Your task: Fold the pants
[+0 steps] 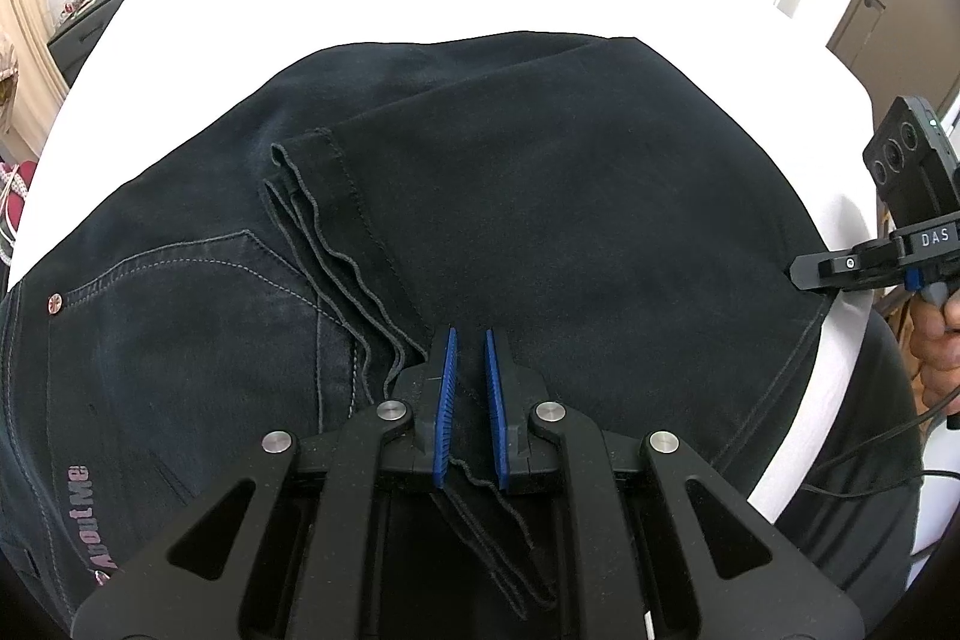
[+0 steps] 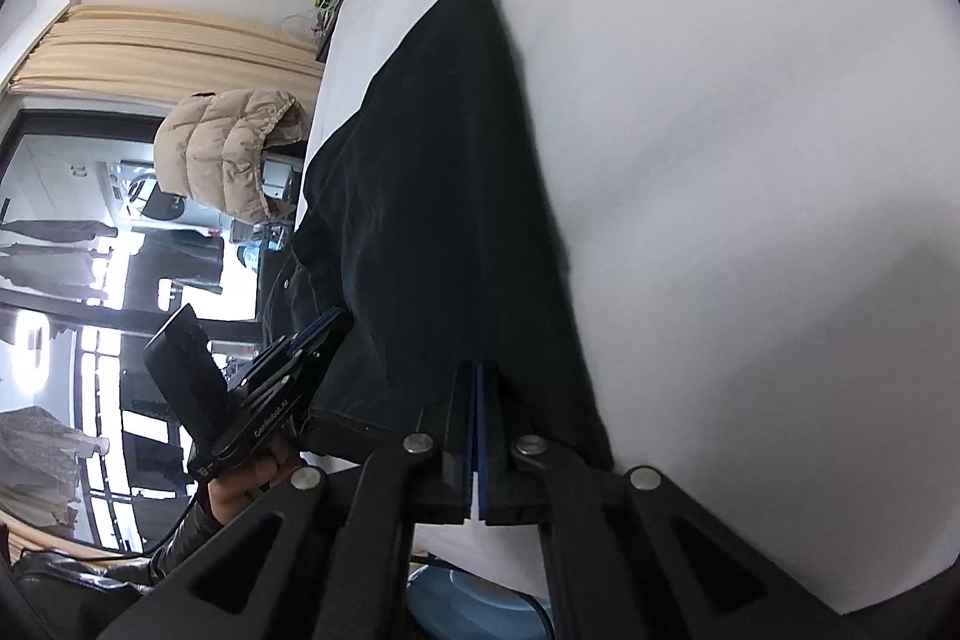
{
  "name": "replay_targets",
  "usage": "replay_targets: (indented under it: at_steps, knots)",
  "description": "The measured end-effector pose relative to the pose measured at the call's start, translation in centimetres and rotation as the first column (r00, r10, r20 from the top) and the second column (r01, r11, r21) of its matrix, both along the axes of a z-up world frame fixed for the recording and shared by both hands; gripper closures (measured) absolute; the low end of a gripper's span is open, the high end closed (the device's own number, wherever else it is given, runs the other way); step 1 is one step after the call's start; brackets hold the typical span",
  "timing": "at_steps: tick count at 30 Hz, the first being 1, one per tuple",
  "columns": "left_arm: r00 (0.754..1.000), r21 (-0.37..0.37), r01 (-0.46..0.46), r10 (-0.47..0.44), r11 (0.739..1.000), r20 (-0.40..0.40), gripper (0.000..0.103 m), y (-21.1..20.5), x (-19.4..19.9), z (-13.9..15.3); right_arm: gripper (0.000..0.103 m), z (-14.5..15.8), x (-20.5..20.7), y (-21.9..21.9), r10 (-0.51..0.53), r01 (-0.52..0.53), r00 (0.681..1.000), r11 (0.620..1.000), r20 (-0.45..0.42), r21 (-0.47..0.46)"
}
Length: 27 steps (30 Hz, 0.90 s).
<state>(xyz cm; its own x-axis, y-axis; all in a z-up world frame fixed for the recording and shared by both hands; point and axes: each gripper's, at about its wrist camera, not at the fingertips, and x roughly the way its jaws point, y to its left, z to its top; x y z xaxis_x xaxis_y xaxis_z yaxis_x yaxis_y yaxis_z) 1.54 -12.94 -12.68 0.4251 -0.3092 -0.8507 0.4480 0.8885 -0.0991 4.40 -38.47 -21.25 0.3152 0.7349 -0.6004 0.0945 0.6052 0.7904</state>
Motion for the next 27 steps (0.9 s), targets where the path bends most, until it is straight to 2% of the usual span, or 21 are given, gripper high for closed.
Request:
replay_targets:
  at_steps: [6, 9, 12, 15, 16, 18, 19, 20, 21, 22, 24, 27]
  knots:
    - [1.0, -0.026, -0.014, 0.014, 1.0, 0.019, 0.093, 0.6, -0.6, 0.3, 0.103, 0.2, -0.1, 0.2, -0.036, 0.037, 0.999, 0.999, 0.012, -0.027]
    - [0.998, -0.054, -0.029, 0.032, 0.998, 0.05, 0.093, 1.6, -1.9, 1.1, 0.103, 0.4, -0.1, 0.4, -0.053, 0.054, 0.998, 0.997, 0.018, -0.049]
    - [0.997, -0.099, -0.063, 0.068, 0.993, 0.046, 0.093, 3.4, -3.1, 2.1, 0.103, 0.5, -0.2, 0.4, -0.075, 0.076, 0.997, 0.995, 0.026, -0.064]
    - [0.988, -0.187, -0.148, 0.152, 0.971, 0.006, 0.093, 6.9, -4.4, 3.4, 0.103, 0.8, -0.5, 0.5, -0.104, 0.106, 0.994, 0.992, 0.038, -0.075]
    - [0.981, -0.238, -0.186, 0.192, 0.953, -0.002, 0.093, 8.7, -5.2, 4.2, 0.103, 1.0, -0.6, 0.5, -0.119, 0.122, 0.992, 0.989, 0.046, -0.077]
    - [0.968, -0.293, -0.242, 0.252, 0.925, -0.006, 0.091, 11.3, -6.3, 5.5, 0.103, 1.5, -1.0, 0.6, -0.14, 0.145, 0.988, 0.986, 0.064, -0.086]
    - [0.956, -0.325, -0.28, 0.292, 0.903, -0.013, 0.083, 13.0, -7.0, 6.2, 0.1, 1.9, -1.2, 0.6, -0.153, 0.16, 0.985, 0.983, 0.078, -0.087]
    - [0.943, -0.361, -0.319, 0.332, 0.876, -0.028, 0.075, 14.8, -7.7, 6.7, 0.087, 2.5, -1.6, 0.7, -0.173, 0.181, 0.98, 0.98, 0.097, -0.081]
    - [0.92, -0.409, -0.376, 0.389, 0.831, -0.056, 0.051, 17.0, -8.6, 6.9, 0.071, 3.2, -1.9, 0.7, -0.189, 0.198, 0.975, 0.978, 0.119, -0.067]
    - [0.888, -0.453, -0.44, 0.452, 0.776, -0.089, 0.029, 19.2, -9.5, 7.0, 0.065, 3.9, -2.2, 0.8, -0.203, 0.213, 0.969, 0.976, 0.143, -0.053]
    - [0.82, -0.506, -0.545, 0.551, 0.668, -0.156, 0.026, 22.7, -11.3, 6.7, 0.062, 5.6, -2.6, 1.3, -0.223, 0.231, 0.955, 0.973, 0.197, -0.02]
    - [0.728, -0.553, -0.654, 0.628, 0.516, -0.276, 0.026, 27.3, -13.2, 5.6, 0.062, 7.7, -2.3, 2.5, -0.207, 0.2, 0.946, 0.978, 0.248, 0.055]
